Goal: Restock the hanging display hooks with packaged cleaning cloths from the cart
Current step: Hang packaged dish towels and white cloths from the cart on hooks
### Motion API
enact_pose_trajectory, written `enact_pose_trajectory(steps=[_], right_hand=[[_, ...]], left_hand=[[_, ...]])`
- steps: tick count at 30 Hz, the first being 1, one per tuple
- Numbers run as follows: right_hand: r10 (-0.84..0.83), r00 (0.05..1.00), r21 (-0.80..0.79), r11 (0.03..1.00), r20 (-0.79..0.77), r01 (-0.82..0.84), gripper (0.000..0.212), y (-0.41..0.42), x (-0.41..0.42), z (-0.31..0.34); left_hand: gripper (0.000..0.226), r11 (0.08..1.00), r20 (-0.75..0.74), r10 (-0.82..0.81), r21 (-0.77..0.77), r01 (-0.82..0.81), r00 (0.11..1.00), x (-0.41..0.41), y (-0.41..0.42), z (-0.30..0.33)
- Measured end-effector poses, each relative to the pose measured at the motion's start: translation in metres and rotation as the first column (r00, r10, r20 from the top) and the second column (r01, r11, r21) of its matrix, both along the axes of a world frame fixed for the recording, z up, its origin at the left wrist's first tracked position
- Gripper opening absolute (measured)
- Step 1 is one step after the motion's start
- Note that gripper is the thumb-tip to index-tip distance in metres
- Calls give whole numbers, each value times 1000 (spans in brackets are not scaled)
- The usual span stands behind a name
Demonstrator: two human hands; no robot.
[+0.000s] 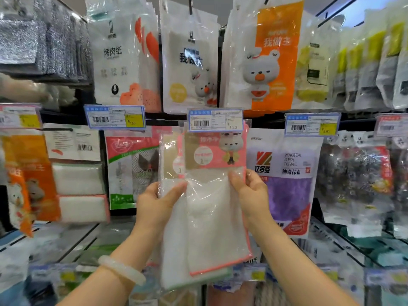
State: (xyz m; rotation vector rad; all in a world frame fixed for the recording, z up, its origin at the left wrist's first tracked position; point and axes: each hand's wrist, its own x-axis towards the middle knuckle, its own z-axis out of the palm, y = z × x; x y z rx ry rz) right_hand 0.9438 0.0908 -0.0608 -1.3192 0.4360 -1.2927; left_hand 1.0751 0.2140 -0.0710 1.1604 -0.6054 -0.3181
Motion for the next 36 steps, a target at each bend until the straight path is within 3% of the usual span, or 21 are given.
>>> enact_pose_trajectory(steps=[9,15,18,22,31,33,36], right_hand=[[-2,1000,30,1000,-4,2,3,4,-3,8],[-60,997,15,998,-49,60,33,8,-3,11],[-65,997,35,997,-42,66,38,6,-6,14],[-37,999,37,999,-12,38,57,6,-9,17],[-56,998,138,989,-39,61,56,9,0,14],[-54,998,133,989,-42,59,46,5,1,13],[-134,983,57,988,-127,142,48,-3,2,14]], left_hand=[[24,999,-6,-31,-6,31,999,-2,4,3],[35,998,-12,-55,-7,55,998,-1,5,3],[32,998,-1,-57,-1,57,998,-2,3,3],[46,998,-10,-66,2,66,998,-4,3,1],[26,1000,46,7,30,-8,999,3,6,1],[25,999,45,13,50,-15,999,1,3,-2],[24,997,16,41,61,-42,999,3,2,-8]])
